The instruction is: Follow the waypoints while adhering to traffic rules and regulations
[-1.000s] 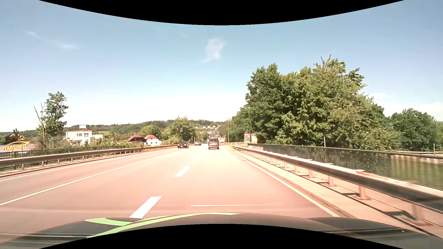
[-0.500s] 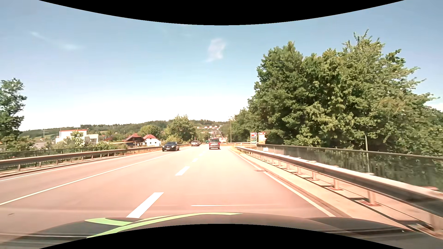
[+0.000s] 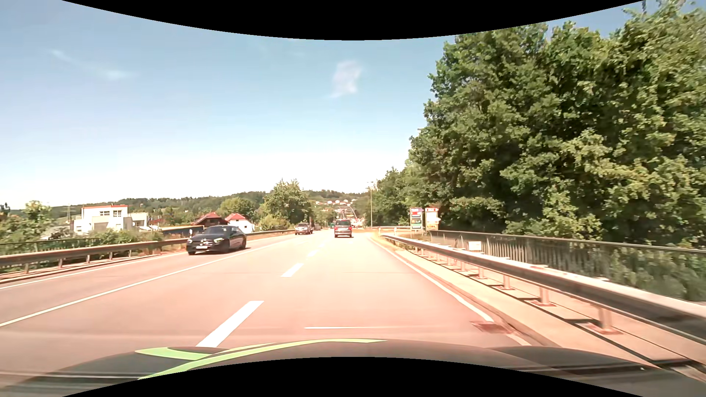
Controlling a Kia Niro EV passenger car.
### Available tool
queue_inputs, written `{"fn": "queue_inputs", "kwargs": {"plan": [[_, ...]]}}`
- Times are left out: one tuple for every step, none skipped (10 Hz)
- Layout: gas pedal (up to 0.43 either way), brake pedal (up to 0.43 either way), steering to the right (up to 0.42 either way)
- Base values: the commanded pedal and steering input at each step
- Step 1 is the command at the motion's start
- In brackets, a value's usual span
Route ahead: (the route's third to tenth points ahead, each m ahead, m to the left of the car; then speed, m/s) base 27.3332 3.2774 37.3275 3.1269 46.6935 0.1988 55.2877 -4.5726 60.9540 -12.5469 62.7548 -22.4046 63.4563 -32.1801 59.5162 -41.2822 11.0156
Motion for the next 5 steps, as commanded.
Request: {"fn": "queue_inputs", "kwargs": {"plan": [[0.0,0.165,-0.005],[0.0,0.171,-0.005],[0.0,0.171,-0.004],[0.0,0.171,-0.003],[0.0,0.171,-0.001]]}}
